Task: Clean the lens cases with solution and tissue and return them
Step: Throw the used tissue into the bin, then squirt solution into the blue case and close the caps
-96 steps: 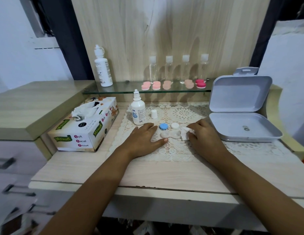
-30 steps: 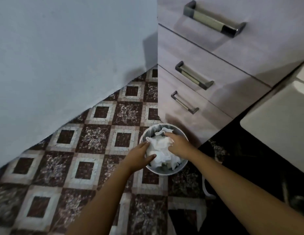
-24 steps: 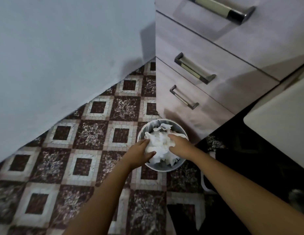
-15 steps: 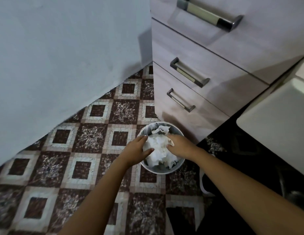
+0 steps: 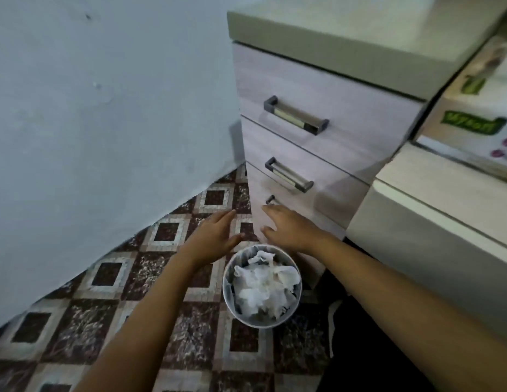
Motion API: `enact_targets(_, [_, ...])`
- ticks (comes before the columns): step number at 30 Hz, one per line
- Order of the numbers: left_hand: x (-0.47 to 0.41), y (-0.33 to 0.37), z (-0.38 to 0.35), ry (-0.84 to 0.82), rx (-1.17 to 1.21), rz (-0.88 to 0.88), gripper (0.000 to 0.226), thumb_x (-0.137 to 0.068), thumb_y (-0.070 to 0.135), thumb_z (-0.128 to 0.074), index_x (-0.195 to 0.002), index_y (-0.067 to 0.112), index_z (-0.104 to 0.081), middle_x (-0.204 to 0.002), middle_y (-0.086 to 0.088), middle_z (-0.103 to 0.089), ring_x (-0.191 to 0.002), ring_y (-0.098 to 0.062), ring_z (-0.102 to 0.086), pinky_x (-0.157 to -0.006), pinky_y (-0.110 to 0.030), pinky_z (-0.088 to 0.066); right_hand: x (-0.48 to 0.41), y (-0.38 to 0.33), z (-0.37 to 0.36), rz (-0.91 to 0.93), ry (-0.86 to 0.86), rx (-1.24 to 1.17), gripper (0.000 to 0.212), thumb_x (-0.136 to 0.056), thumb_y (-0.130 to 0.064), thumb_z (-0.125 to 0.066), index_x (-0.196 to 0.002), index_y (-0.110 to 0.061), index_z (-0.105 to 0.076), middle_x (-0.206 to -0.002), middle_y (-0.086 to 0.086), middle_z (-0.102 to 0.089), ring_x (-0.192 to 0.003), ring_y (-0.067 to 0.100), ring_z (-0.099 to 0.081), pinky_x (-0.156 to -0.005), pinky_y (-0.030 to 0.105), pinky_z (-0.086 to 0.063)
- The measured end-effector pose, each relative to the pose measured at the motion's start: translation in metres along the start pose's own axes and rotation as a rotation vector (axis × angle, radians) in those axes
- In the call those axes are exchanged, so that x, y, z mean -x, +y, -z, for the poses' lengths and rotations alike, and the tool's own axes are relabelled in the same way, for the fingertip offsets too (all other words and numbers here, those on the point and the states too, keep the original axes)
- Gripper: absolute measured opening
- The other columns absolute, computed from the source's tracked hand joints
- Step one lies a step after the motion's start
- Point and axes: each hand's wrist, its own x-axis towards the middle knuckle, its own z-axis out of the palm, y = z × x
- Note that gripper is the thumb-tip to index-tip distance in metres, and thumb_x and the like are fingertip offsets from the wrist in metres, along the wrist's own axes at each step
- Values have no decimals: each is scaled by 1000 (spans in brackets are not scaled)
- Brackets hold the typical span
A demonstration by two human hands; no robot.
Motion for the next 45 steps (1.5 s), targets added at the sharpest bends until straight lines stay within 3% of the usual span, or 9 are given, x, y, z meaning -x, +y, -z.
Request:
enact_targets(7, [6,45,64,146,-55,-101,64,-91,43,-54,-144,13,-33,-148,-11,-34,-135,-23,-32,-111,-29,-23,29,-20,66,37,157,52,58,-96,-32,-41,-147,-13,-20,-155,5,-19,-142,17,-17,-113,32,-20])
enact_targets(11, [10,77,98,244,-89,-157,66,-91,44,-54,-144,13,-32,-149,-8,-33,-136,-20,-30,-110,-24,-20,56,-34,105,74,250,44,57,-97,-31,-41,-146,-11,-22,-155,4,-21,-142,14,-17,-112,23,-16])
enact_targets(16, [15,123,136,347,-93,-238,66,-89,45,-53,-145,17,-30,-152,-5,-29,-139,-17,-26,-110,-25,-18,99,-53,142,126,363,-26,56,-97,-33,-43,-146,-15,-24,-153,5,-26,-139,18,-26,-108,26,-24])
enact_targets(23, [21,200,162,369,-56,-416,82,-81,67,-45,-144,17,-33,-151,-4,-30,-139,-16,-26,-111,-27,-20,162,-36,193,85,531,42,55,-95,-30,-46,-143,-10,-30,-149,8,-34,-136,21,-31,-107,25,-25])
enact_targets(27, [16,254,157,354,-57,-532,69,-88,52,-53,-145,20,-31,-152,-2,-29,-139,-15,-25,-110,-26,-20,204,-7,212,9,610,62,53,-95,-29,-46,-144,-14,-30,-150,5,-32,-137,17,-28,-106,23,-24])
enact_targets(34, [7,350,125,296,-86,-728,69,-87,56,-49,-143,18,-36,-150,-1,-33,-136,-15,-30,-112,-30,-25,280,58,229,-203,698,91,54,-96,-31,-44,-145,-18,-27,-151,1,-30,-138,16,-28,-108,26,-23])
enact_targets(37, [4,389,103,271,-78,-819,61,-91,46,-51,-142,17,-36,-150,1,-33,-137,-13,-29,-110,-26,-24,310,83,232,-288,740,117,54,-96,-34,-44,-145,-19,-29,-150,1,-32,-136,16,-31,-106,26,-26])
enact_targets(41, [1,433,71,203,-39,-914,60,-90,46,-51,-141,17,-39,-146,2,-37,-133,-12,-34,-105,-21,-25,344,113,230,-376,776,112,54,-95,-34,-45,-145,-20,-28,-150,1,-33,-135,17,-32,-107,27,-26])
enact_targets(45, [-7,463,37,140,-56,-952,58,-90,45,-54,-139,16,-42,-138,-2,-45,-127,-17,-40,-105,-29,-32,369,141,225,-468,797,99,55,-94,-32,-48,-144,-18,-30,-147,4,-36,-134,19,-34,-105,26,-27])
